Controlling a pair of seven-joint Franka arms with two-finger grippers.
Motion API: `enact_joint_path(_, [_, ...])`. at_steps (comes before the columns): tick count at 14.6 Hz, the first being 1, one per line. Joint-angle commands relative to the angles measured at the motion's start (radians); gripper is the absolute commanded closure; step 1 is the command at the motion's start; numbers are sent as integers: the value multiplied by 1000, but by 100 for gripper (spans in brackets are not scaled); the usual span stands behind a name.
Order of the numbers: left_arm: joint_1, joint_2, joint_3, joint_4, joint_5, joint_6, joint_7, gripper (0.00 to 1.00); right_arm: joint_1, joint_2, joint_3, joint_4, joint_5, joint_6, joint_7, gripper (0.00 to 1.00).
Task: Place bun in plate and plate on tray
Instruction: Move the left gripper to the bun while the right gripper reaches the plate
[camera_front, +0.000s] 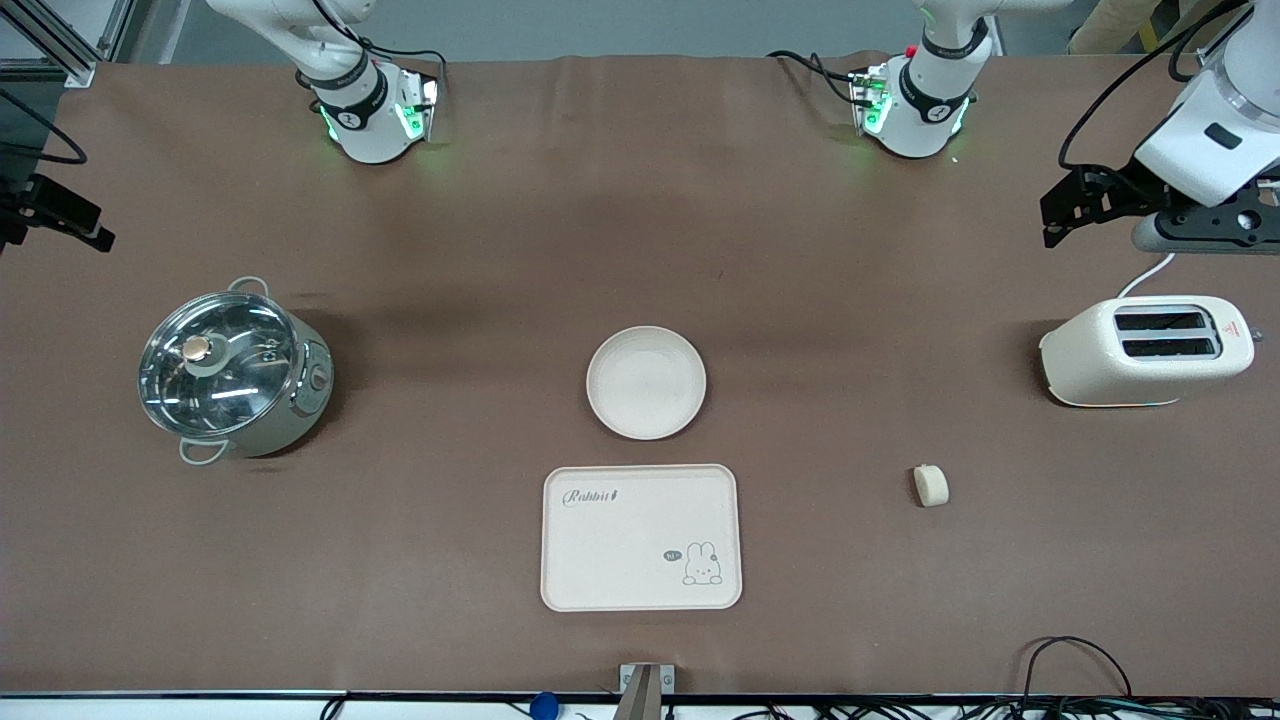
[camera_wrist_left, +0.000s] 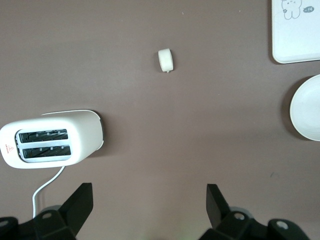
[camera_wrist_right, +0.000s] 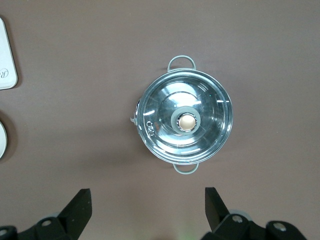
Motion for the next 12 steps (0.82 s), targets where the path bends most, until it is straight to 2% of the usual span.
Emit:
enact_joint_path(1, [1,11,3,32,-15,-14,9,0,-11,-19,9,-20,-2,3,-8,0])
enact_joint_path(3, [2,20,3,32,-5,-14,13,0,-11,-19,9,-21,0,1,-8,0])
enact_joint_path(6, [2,109,3,51,-15,0,16,0,-9,-18,9,-25,4,0,-5,0])
enact_joint_path(7, [2,141,3,47,-15,32,11,0,-8,-18,11,-32,30,0,-2,0])
enact_joint_path(10, [1,226,3,-4,-2,184,-23,0,44,-15,11,-58,72,20,6,0])
enact_joint_path(12, [14,278,3,-72,0,343,-58,0,74,7,12,-81,76,76,16,0])
